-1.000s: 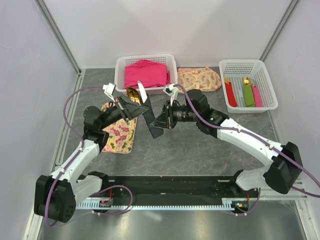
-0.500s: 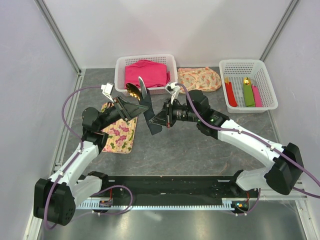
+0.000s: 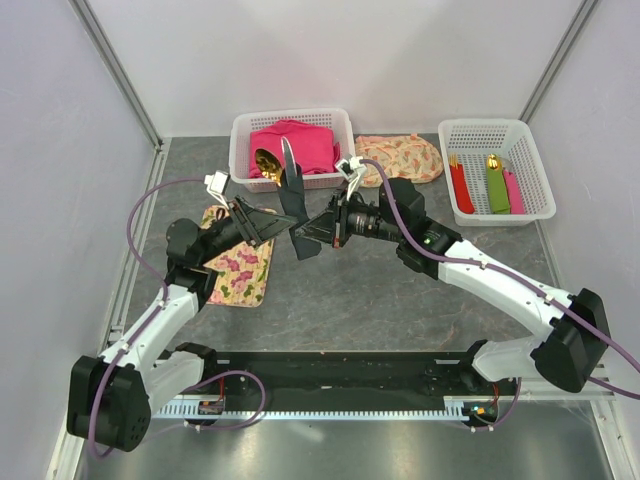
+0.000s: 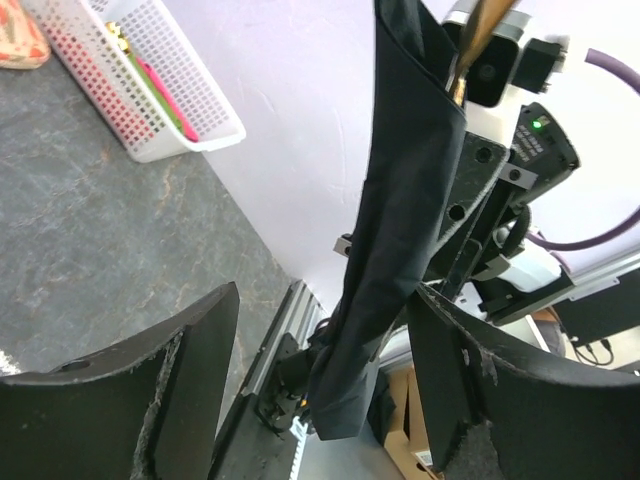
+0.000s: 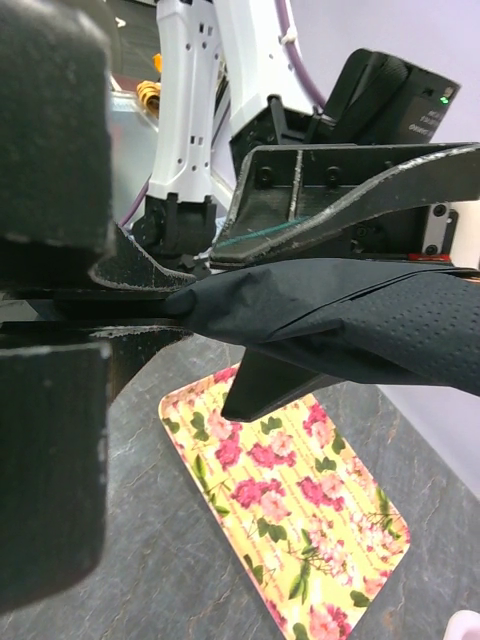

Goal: Place the utensils on the paper napkin and roll it up

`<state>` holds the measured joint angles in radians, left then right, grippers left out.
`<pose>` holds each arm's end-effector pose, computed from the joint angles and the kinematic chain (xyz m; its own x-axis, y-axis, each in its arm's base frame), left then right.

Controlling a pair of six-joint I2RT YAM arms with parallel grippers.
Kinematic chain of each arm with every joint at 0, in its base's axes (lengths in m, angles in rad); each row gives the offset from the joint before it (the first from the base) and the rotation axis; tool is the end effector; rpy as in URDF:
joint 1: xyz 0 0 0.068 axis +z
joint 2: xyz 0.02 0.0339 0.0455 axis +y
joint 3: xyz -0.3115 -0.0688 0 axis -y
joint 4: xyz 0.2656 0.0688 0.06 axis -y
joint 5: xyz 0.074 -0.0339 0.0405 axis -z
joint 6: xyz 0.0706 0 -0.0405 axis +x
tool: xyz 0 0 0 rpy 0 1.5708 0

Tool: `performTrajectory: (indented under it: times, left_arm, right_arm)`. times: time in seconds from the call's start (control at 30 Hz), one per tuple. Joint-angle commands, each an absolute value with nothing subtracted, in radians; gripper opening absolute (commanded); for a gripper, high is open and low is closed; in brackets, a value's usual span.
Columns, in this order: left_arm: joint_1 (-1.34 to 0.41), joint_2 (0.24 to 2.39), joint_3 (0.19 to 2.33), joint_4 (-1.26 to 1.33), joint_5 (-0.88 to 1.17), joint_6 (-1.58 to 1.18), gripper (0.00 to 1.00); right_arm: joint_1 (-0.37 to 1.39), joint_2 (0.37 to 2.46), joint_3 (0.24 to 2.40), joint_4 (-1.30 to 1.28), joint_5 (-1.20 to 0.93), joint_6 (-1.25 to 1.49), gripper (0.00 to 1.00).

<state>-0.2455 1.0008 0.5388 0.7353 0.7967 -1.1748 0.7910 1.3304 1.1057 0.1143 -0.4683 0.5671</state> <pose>0.2159 -0.1061 0.3444 -0.6720 -0.4965 -0.5495 0.5647 0.1365 -0.8139 0.2265 0.2743 0.4003 -0.5756 0.0996 -0.8116 -0.7596 0.3022 0.5759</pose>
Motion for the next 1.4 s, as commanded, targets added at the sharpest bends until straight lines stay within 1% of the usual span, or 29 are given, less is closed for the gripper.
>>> performTrajectory:
  times: [0.0, 0.13, 0.3, 0.4, 0.5, 0.53, 0.57, 0.87, 1.03, 1.07, 1.13, 1.3, 1.37]
  left_arm:
    - [-0.262, 0.992, 0.54, 0.841, 0.818, -1.232, 0.74]
    - [-0.279, 0.996, 0.538, 0.857, 0.804, -1.255, 0.68]
    - [-0.299, 1.005, 0.549, 0.874, 0.788, -1.269, 0.66]
    - [-0.301, 1.011, 0.561, 0.879, 0.782, -1.278, 0.62]
    - [-0.302, 1.014, 0.568, 0.879, 0.775, -1.289, 0.55]
    - [-0.302, 1.015, 0.569, 0.879, 0.772, -1.292, 0.49]
    - [-0.302, 1.014, 0.569, 0.876, 0.769, -1.299, 0.47]
    - [-0.302, 1.015, 0.574, 0.867, 0.753, -1.318, 0.45]
    - [-0.307, 1.017, 0.572, 0.865, 0.758, -1.307, 0.37]
    - [-0.307, 1.017, 0.571, 0.862, 0.761, -1.305, 0.38]
    - [-0.308, 1.014, 0.563, 0.854, 0.761, -1.301, 0.43]
    - [-0.31, 1.019, 0.554, 0.847, 0.759, -1.293, 0.42]
    - [-0.31, 1.022, 0.552, 0.842, 0.758, -1.29, 0.46]
  right_arm:
    - [0.793, 1.307, 1.111, 0.262, -0.479, 0.621, 0.0]
    - [0.793, 1.313, 1.097, 0.293, -0.482, 0.644, 0.0]
    - [0.795, 1.322, 1.091, 0.31, -0.489, 0.661, 0.0]
    - [0.799, 1.322, 1.085, 0.313, -0.489, 0.663, 0.0]
    - [0.805, 1.322, 1.074, 0.318, -0.486, 0.661, 0.0]
    - [0.805, 1.321, 1.069, 0.322, -0.486, 0.66, 0.0]
    - [0.808, 1.321, 1.066, 0.325, -0.486, 0.658, 0.0]
    - [0.81, 1.308, 1.034, 0.336, -0.477, 0.655, 0.0]
    - [0.811, 1.312, 1.048, 0.344, -0.474, 0.66, 0.0]
    - [0.811, 1.312, 1.049, 0.345, -0.472, 0.658, 0.0]
    - [0.813, 1.313, 1.055, 0.348, -0.472, 0.658, 0.0]
    - [0.813, 1.318, 1.063, 0.356, -0.48, 0.67, 0.0]
    - [0.811, 1.316, 1.063, 0.356, -0.483, 0.67, 0.0]
